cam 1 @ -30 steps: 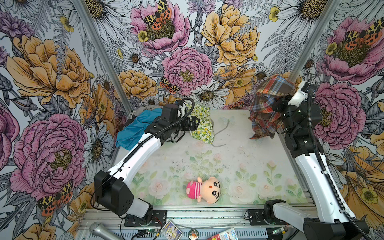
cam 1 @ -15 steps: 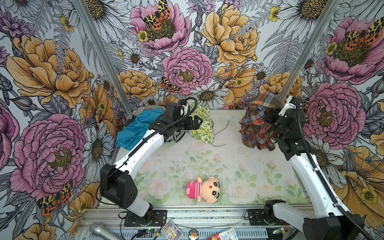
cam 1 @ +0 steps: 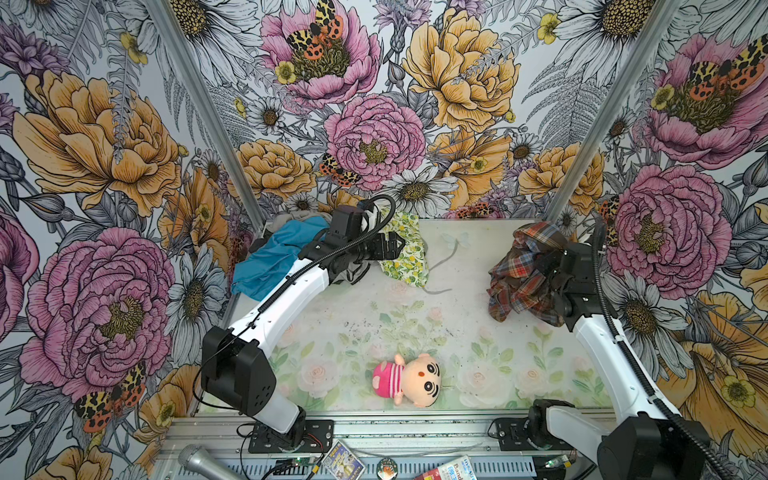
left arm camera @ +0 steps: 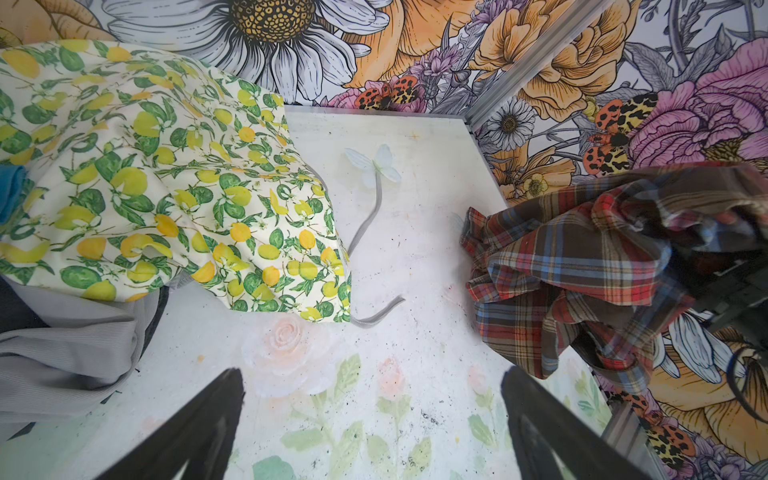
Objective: Pick out a specific cloth from the pile
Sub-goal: 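Carry the plaid shirt with right gripper to the empty corner while left releases, then lower the plaid shirt onto the table and open the right gripper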
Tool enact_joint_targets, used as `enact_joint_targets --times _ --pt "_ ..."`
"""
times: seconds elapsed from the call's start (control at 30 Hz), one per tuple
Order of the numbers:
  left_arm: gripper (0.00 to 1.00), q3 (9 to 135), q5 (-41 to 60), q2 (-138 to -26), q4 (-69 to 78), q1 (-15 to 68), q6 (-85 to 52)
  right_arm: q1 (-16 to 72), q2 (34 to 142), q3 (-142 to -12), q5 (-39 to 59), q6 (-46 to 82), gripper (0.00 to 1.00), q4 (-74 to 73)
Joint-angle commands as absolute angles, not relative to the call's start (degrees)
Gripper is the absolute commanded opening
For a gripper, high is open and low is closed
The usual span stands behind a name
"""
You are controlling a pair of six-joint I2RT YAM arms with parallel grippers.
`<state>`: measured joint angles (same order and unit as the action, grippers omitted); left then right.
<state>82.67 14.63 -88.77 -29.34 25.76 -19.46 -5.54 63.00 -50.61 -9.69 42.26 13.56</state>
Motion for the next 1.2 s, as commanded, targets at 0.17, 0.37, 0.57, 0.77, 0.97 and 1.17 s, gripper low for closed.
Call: enact_joint_targets --times 0.17,0.37,0.57,0.77,0.97,1.17 --pt "0.98 83.58 15.66 -89.07 -29.13 25.98 -18.94 -6.37 71.05 -47.55 -9.58 43.91 0.00 11.77" --pt "0.98 82.85 14.64 -88.76 -29.10 25.49 -19.08 -6.27 84.81 -53.11 -7.74 40.47 0.00 15.23" --pt "0.97 81.29 13.29 -87.55 -29.11 24.88 -19.60 -5.86 96.20 -58.91 -6.40 39.89 0.00 19.37" --pt "0.97 79.49 12.18 -86.19 -29.12 23.84 -20.13 -5.36 105.73 -64.76 -5.18 40.30 0.00 22.93" --pt "0.97 77.91 10.52 -84.41 -29.14 23.12 -20.58 -5.27 111.54 -68.93 -3.35 41.45 0.00 24.52" --pt "0.97 76.13 9.12 -82.67 -29.17 22.17 -20.74 -5.26 117.31 -75.79 -2.90 41.04 0.00 26.95"
